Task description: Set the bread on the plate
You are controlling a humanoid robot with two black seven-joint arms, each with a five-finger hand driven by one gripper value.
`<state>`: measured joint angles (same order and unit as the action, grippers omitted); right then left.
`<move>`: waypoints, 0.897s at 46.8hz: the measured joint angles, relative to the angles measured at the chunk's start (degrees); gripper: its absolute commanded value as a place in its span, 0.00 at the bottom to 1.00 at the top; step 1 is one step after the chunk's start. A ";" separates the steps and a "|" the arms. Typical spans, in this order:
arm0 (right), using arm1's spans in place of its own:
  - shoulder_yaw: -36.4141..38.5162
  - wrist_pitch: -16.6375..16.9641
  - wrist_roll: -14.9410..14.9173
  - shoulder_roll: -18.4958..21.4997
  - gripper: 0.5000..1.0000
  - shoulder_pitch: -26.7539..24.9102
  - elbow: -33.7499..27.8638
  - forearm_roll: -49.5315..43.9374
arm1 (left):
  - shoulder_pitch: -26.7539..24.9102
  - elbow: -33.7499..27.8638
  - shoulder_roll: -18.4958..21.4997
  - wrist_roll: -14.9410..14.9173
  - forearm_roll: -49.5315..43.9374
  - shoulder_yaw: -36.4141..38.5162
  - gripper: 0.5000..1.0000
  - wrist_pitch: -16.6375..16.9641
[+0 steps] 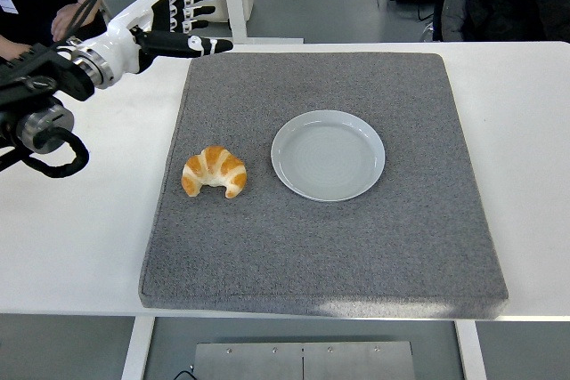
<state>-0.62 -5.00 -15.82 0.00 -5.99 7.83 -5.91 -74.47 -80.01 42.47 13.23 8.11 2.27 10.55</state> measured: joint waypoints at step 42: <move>0.00 -0.07 0.00 0.00 1.00 0.02 0.00 0.00 | -27.49 -11.31 3.37 0.24 14.49 39.32 0.94 -1.91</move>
<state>-0.62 -5.07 -15.81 0.00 -5.98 7.82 -5.91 -101.96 -91.32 45.84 13.48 22.60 41.59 8.64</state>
